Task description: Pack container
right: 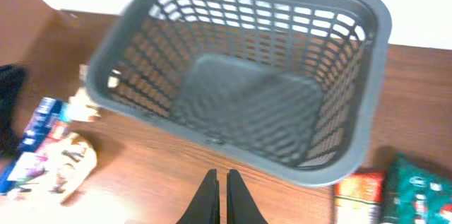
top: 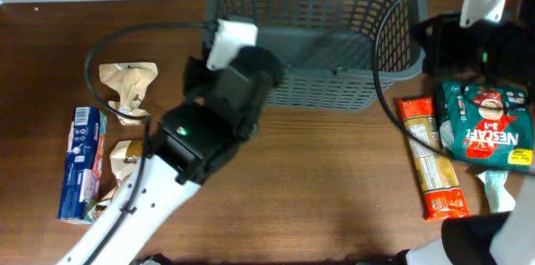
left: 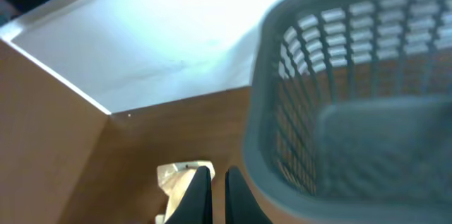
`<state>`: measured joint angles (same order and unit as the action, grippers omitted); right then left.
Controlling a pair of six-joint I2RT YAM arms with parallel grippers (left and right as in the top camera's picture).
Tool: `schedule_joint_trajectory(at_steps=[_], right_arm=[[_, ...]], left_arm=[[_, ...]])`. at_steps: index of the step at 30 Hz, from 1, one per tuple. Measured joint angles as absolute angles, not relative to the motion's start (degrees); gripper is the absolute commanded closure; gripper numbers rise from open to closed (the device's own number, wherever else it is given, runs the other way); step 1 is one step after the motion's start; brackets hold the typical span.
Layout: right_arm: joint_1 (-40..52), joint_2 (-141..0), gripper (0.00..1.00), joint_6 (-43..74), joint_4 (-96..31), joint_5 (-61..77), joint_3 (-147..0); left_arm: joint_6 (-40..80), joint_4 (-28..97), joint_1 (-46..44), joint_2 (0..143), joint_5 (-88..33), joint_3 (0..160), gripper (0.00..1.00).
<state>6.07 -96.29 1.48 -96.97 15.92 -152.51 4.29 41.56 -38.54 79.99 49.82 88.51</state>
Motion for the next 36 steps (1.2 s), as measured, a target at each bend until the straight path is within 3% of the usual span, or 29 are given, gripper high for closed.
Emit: schedule_joint_trajectory(at_steps=[8,13,19,28,36], right_arm=[[23.8,-88.2,0.96,12.4,-97.0,2.3,-151.5],[33.1,-76.5,0.97,21.2,-96.9,-8.3,-139.6],[34.6,-63.4,0.96,30.1,-97.0,-14.2,-112.6],[34.7,-57.6,0.96,38.7,-94.7,-17.7,-82.9],[34.7,-57.8,0.97,41.3,-77.6,-22.1,-67.4]], left_arm=[[9.4,42.4,-31.1,80.0,36.1,88.5,0.98],[11.9,44.4,-29.4,80.0,28.8,88.5,0.98],[12.5,44.6,-29.3,80.0,25.8,88.5,0.98],[11.5,45.6,-29.3,80.0,15.8,88.5,0.98],[5.3,51.0,-29.3,78.8,7.5,88.5,0.98]])
